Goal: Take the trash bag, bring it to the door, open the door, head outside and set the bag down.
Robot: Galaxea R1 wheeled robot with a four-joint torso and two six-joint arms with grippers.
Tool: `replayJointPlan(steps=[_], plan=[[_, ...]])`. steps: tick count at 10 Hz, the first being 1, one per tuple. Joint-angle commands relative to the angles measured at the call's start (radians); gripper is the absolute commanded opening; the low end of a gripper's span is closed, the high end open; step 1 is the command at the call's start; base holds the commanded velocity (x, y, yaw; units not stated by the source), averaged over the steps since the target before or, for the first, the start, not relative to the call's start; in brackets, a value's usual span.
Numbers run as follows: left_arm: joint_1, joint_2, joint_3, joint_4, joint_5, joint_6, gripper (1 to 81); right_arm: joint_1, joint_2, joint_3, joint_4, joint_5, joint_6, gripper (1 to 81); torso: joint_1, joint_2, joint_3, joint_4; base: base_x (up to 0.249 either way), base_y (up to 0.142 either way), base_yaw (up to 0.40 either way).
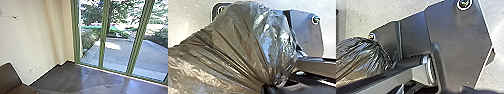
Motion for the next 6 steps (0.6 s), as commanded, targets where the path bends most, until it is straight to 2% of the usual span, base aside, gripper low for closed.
replayJointPlan(steps=[1,6], plan=[[-0.052,0.001,-0.004,0.006,0.083,0.006,1.0,0.041,0.007,-0.008,0.0,-0.055,0.004,81.1,0.0,0.0,0.0,0.0,0.0,0.0,-0.243],[-0.052,0.002,-0.005,0.013,0.082,0.006,1.0,0.04,0.011,-0.009,0.0,-0.055,0.004,81.1,0.0,0.0,0.0,0.0,0.0,0.0,-0.243]])
